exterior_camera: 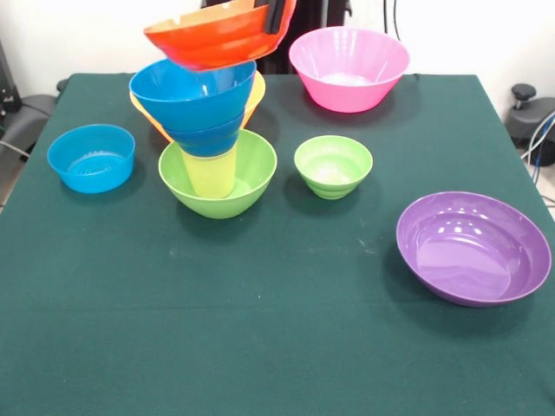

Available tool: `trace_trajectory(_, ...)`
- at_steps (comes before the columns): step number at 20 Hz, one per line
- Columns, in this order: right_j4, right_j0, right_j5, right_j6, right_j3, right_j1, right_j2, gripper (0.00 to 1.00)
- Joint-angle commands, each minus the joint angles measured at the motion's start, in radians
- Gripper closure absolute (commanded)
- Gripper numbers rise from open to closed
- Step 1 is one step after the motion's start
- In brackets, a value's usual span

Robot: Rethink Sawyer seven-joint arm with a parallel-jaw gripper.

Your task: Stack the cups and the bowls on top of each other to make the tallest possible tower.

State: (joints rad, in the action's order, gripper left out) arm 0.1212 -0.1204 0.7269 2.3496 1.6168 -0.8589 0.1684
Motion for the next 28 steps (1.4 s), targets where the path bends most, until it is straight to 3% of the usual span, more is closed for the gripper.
trace_trajectory(1, 0.133, -0.048, 0.098, -0.353, 0.006, -0.010, -0.156, 1.00)
trace_trajectory(7, 0.182, -0.082, 0.156, -0.398, -0.032, -0.014, -0.185, 1.00)
trace_trajectory(28, 0.255, -0.095, 0.080, -0.314, -0.036, 0.057, -0.255, 1.00)
